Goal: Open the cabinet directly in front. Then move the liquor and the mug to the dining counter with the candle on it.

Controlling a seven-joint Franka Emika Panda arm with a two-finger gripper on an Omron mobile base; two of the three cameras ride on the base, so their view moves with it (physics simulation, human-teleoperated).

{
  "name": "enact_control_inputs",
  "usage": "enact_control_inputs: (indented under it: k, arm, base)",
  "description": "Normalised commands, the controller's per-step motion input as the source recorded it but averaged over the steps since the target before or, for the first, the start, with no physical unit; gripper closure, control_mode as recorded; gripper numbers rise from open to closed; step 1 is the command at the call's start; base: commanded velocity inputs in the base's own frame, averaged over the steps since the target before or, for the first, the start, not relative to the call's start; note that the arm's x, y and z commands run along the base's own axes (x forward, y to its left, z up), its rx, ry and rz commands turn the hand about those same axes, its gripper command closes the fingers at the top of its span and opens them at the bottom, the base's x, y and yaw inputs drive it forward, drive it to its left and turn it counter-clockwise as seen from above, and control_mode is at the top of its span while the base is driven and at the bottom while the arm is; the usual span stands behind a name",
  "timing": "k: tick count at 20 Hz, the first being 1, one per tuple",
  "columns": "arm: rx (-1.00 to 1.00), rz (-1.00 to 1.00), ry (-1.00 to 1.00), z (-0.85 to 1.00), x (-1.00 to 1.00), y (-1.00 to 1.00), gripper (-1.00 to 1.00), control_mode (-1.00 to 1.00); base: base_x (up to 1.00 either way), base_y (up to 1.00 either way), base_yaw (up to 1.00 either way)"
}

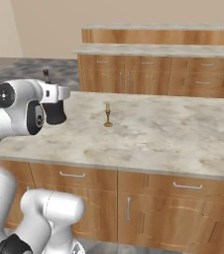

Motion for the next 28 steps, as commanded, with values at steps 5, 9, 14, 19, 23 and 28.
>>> enact_control_inputs:
  k: [5, 9, 14, 19, 23, 28]
  arm:
    - [-0.01, 0.03, 0.04, -0.24, 0.47, 0.00, 1.00, -1.00]
    - [0.00, 0.00, 0.00, -0.06, 0.32, 0.00, 1.00, -1.00]
    - [0.00, 0.00, 0.04, -0.32, 0.11, 0.00, 1.00, -1.00]
    - [0.00, 0.00, 0.08, -0.42, 0.18, 0.00, 1.00, -1.00]
    - [0.00, 0.00, 0.07, -0.36, 0.34, 0.00, 1.00, -1.00]
    - [0.00, 0.00, 0.04, -0.36, 0.52, 0.00, 1.00, -1.00]
  base:
    - [0.00, 0.00, 0.00]
    - [0.00, 0.00, 0.00]
    - [0.00, 0.00, 0.00]
    - [0.00, 0.00, 0.00]
    - [0.00, 0.00, 0.00]
    - [0.00, 0.00, 0.00]
